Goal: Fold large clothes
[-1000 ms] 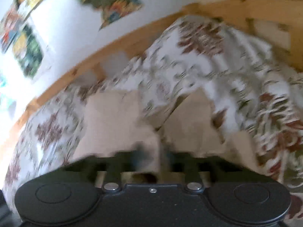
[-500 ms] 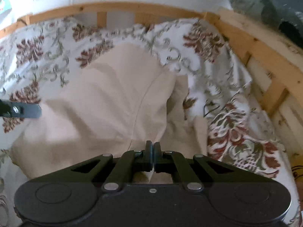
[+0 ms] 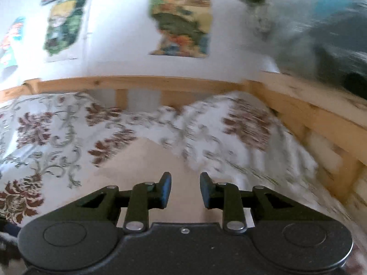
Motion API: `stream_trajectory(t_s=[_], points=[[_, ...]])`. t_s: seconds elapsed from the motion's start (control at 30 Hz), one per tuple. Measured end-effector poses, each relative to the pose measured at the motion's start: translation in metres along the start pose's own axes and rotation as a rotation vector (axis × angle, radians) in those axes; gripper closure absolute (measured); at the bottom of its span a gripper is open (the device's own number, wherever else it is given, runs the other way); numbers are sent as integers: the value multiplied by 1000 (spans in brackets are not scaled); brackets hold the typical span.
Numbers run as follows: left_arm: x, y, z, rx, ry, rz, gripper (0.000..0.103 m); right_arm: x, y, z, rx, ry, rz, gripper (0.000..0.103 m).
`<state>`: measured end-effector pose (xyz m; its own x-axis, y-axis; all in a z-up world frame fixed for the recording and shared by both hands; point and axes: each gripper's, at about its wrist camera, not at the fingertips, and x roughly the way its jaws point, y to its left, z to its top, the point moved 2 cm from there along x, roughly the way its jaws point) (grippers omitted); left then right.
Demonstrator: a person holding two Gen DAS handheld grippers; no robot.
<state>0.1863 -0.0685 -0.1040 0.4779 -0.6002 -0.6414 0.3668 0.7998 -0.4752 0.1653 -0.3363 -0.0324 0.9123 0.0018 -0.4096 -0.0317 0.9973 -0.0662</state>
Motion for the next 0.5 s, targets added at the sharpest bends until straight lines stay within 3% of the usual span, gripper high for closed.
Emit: stream_trajectory(t_s=[0.1, 0.17, 0.3, 0.37, 0.43, 0.5], points=[[-1, -1, 0, 9, -1, 6, 14, 26, 13, 10, -31, -47, 77, 73], [-1, -1, 0, 13, 2, 14, 13, 44, 20, 13, -41, -25, 98, 73], [1, -4, 0, 36, 4, 24, 13, 77, 33, -5, -136, 101, 81, 85], [3, -4, 0, 38, 7, 19, 13, 89, 34, -18, -162, 168, 51, 86], [5, -3, -1, 37, 11, 11, 12, 103, 32, -31, -166, 233, 26, 97], [5, -1, -2, 35, 8, 9, 10, 111, 35, -41, -179, 261, 22, 102]])
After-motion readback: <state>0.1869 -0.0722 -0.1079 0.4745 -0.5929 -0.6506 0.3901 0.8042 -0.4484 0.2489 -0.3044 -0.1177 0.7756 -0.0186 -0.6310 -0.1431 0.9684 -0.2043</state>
